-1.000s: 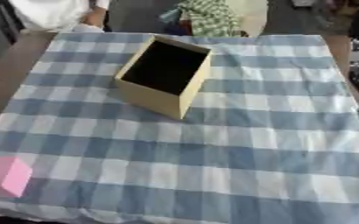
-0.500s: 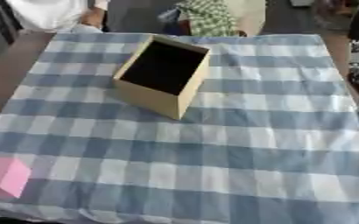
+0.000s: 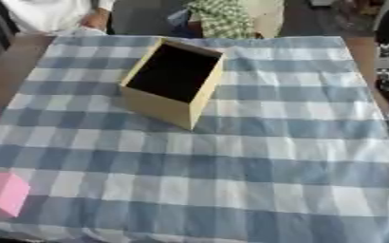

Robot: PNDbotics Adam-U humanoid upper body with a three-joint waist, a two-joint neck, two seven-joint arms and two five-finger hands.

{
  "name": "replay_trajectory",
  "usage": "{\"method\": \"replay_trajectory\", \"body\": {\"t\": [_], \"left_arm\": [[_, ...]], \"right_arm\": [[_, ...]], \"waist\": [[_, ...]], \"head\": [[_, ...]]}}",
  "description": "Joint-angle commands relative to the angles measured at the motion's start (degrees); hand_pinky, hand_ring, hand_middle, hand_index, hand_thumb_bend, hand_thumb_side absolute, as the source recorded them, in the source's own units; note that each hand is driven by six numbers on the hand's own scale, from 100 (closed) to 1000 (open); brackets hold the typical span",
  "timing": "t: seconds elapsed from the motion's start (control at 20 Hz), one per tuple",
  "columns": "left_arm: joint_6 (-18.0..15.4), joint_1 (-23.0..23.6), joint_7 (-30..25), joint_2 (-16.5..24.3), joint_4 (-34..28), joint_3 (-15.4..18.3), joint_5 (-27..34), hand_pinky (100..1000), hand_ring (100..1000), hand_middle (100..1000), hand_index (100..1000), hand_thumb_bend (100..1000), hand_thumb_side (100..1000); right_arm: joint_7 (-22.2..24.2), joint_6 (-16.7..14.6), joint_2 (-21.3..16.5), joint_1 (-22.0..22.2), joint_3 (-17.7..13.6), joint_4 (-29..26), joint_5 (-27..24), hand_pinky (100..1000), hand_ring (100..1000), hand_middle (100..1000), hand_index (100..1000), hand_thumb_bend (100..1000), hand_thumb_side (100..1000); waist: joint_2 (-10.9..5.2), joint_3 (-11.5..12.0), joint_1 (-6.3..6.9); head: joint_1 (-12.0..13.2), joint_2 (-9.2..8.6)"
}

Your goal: Pick up objects on the table and place them in the box.

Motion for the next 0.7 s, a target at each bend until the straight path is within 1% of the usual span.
{"method": "replay_trajectory", "body": {"t": [0.05,0.25,0.5,0.7], "left_arm": [[0.84,-1.22,-1.43,0.9,-0.47,-0.17,0.63,794,905,919,948,609,343],[1.4,-2.09,-3.04,0.64,-0.37,-1.1,0.54,802,907,923,950,610,339],[1.64,-3.08,-4.83,-0.1,1.3,-2.4,-0.2,806,909,927,951,612,335],[1.22,-3.36,-5.86,-0.6,3.6,-2.97,-2.64,819,912,930,954,606,328]], "right_arm": [[0.3,-0.07,-0.78,-0.67,-0.11,-0.86,-0.59,787,617,604,782,100,796],[0.46,-0.08,-0.7,-0.72,-0.07,-0.86,-0.69,787,617,604,782,100,795],[0.62,-0.06,-0.53,-0.75,-0.11,-0.86,-0.85,787,616,603,782,100,795],[0.75,0.05,-0.26,-0.87,-0.14,-0.86,-0.99,786,616,603,782,100,794]], "waist": [[-0.38,-0.01,0.03],[-0.32,-0.11,0.01],[-0.2,-0.35,-0.05],[-0.1,-0.42,-0.03]], "head": [[0.12,0.37],[-0.34,0.37],[-0.65,0.37],[-0.54,0.37]]}}
